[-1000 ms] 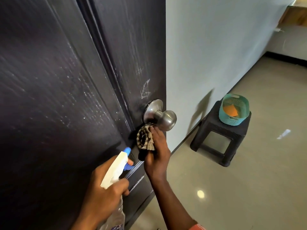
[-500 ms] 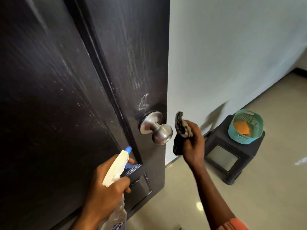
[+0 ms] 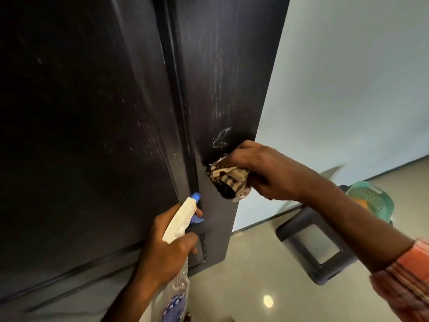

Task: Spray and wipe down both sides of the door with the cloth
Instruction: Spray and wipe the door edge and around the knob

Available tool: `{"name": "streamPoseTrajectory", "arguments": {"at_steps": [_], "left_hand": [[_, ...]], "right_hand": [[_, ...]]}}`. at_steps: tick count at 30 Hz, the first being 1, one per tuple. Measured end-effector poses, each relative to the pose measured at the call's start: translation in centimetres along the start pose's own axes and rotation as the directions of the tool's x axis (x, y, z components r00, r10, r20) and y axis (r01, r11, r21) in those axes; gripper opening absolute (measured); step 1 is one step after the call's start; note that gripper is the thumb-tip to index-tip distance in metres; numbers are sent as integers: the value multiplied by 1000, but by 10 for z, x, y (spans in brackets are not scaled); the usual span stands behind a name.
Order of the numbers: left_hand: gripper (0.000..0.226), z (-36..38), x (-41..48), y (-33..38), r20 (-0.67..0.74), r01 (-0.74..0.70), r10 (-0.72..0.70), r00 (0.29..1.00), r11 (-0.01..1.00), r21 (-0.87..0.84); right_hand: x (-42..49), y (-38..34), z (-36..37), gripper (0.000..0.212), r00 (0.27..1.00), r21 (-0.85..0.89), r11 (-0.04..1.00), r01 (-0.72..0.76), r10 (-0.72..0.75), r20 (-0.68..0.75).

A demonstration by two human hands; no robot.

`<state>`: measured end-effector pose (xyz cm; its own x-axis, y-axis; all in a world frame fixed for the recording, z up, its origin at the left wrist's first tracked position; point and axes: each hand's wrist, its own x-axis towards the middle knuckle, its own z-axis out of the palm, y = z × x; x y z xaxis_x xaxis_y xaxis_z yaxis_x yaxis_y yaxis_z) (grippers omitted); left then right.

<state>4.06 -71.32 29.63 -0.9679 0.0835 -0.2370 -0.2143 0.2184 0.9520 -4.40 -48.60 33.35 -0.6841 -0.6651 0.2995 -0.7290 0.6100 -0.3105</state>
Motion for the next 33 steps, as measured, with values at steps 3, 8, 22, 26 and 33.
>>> {"name": "streamPoseTrajectory", "arguments": {"at_steps": [3, 8, 22, 26, 33], "left_hand": [[48, 4, 0, -3, 11, -6, 6, 1000, 1000, 27], [35, 16, 1, -10, 3, -34, 34, 999, 999, -6], [42, 37, -3, 0, -155, -39, 29, 987, 997, -66], [57, 37, -6, 10, -178, -33, 22, 984, 998, -58], [43, 22, -3, -2, -147, -80, 76, 986, 996, -25]], "right_hand": [[-11, 18, 3, 28, 996, -102, 993, 53, -60, -67], [-37, 42, 29, 28, 963, -174, 983, 52, -96, -250], [-4, 0, 10, 33, 932, -167, 966, 198, -238, -273], [10, -2, 22, 48, 936, -328, 916, 231, -301, -181], [-23, 27, 36, 35, 880, -77, 997, 20, -54, -472]]}}
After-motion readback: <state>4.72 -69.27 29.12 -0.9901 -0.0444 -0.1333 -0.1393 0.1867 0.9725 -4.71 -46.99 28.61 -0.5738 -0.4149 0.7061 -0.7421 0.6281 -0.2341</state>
